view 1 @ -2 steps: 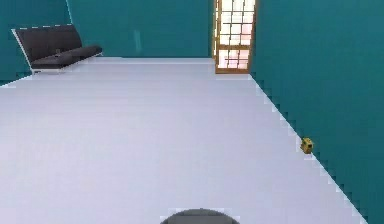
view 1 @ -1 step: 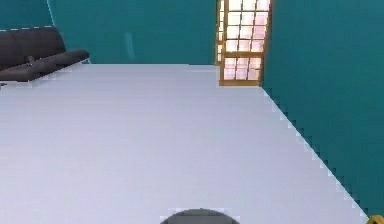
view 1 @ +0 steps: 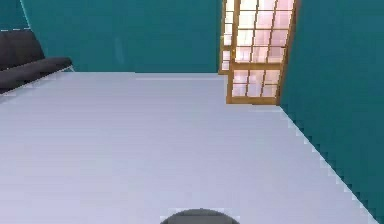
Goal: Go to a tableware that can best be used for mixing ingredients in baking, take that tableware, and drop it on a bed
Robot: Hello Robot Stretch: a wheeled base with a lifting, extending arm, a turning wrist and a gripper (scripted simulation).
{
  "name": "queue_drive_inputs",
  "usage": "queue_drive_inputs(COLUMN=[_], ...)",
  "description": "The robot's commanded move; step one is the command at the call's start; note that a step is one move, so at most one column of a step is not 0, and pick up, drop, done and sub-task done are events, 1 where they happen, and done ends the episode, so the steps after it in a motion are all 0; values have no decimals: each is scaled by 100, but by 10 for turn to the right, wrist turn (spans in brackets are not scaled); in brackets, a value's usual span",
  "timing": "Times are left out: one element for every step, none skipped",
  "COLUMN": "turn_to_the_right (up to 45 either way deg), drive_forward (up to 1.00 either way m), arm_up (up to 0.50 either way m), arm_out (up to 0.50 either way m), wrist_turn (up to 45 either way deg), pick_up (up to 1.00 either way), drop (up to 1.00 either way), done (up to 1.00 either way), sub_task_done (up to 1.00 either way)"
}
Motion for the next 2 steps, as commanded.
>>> queue_drive_inputs(turn_to_the_right=[30, 0], drive_forward=[0, 100], arm_up=[0, 0], arm_out=[0, 0], wrist_turn=[0, 0], pick_up=[0, 0], drop=[0, 0], done=[0, 0], sub_task_done=[0, 0])
